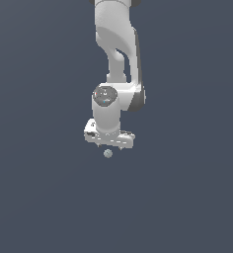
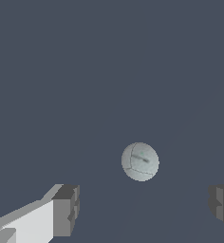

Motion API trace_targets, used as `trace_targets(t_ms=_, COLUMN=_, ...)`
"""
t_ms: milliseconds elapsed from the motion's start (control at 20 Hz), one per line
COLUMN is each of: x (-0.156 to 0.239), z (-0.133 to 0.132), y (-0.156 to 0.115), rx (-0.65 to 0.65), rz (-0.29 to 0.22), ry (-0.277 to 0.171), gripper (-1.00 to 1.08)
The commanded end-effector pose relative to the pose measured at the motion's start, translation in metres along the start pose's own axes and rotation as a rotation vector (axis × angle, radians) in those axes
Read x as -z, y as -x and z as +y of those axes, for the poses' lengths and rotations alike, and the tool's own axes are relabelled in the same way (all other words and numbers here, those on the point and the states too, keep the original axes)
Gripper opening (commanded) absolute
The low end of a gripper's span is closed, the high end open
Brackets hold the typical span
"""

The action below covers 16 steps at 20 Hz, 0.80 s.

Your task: Pick up the object and move it to a goal position.

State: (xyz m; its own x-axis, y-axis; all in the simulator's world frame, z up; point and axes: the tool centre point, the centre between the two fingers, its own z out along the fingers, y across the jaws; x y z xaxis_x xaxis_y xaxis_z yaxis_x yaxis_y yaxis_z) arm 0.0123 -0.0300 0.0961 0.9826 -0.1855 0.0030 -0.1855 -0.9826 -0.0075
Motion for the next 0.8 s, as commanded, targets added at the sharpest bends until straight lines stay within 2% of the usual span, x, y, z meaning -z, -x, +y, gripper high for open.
trace_targets(t_ms=0, x=-0.013, z=0.006, y=-0.001, rx=-0.031, rz=-0.001, ry=0.004, gripper=1.00)
trace_targets(t_ms=750, x=-0.045, z=0.012, y=0.000, rx=-0.056, rz=-0.003, ry=0.007, gripper=1.00)
